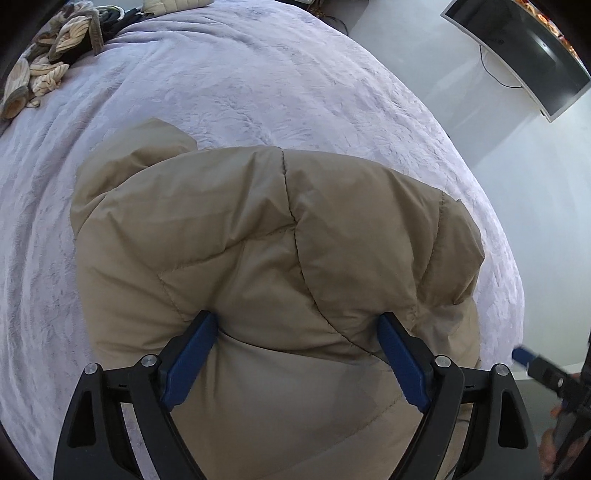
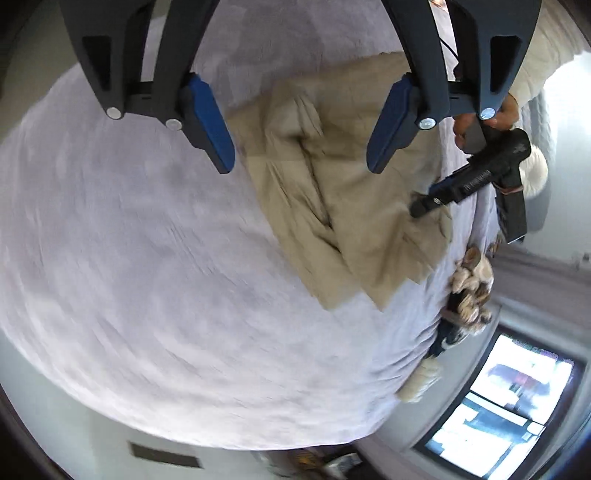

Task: Fold large clothes
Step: 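Press the folded coat flat with the left tool while the right tool withdraws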

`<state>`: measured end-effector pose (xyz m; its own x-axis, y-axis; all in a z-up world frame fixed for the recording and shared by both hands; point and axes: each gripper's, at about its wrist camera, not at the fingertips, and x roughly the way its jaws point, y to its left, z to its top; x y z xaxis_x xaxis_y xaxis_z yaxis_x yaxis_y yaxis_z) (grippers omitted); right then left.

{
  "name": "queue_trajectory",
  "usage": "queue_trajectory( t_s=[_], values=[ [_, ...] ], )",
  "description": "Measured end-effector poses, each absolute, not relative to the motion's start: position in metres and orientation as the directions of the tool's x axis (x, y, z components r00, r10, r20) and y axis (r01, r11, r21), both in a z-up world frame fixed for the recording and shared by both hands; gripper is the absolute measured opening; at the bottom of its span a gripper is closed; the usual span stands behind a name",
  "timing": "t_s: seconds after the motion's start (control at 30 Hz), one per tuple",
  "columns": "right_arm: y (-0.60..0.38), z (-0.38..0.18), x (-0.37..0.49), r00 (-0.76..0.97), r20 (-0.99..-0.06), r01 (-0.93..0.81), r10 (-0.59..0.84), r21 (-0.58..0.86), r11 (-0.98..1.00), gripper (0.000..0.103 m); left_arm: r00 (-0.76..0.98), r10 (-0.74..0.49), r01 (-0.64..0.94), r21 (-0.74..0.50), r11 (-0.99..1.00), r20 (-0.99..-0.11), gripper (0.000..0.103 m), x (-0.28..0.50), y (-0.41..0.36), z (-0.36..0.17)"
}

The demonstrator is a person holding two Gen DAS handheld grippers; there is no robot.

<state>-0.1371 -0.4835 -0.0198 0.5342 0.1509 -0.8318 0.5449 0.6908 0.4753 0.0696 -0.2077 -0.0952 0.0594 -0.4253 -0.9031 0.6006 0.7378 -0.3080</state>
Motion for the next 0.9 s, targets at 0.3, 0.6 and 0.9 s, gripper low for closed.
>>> queue_trajectory(
  t_s=[0.3, 0.6, 0.9],
  values=[
    [-0.476, -0.042, -0.046, 0.481, -0.841, 0.444, 0.248, 0.478, 0.758, 0.019, 0.112, -0.393, 0.564, -0.267, 0.781, -0.913, 0.088, 0.068, -0.206, -0.086],
    [-0.507, -0.121, -0.036, 0.341, -0.891, 0.533, 0.300, 0.446, 0.719, 0.000, 0.180, -0.337, 0.523, -0.200, 0.828, -0.924, 0.088, 0.067, -0.194, -0.092],
    [-0.534, -0.068, -0.056, 0.426, -0.828, 0.380, 0.365, 0.529, 0.758, 0.102, 0.168, -0.326, 0.518, -0.198, 0.832, -0.930, 0.088, 0.070, -0.199, -0.096]
  ],
)
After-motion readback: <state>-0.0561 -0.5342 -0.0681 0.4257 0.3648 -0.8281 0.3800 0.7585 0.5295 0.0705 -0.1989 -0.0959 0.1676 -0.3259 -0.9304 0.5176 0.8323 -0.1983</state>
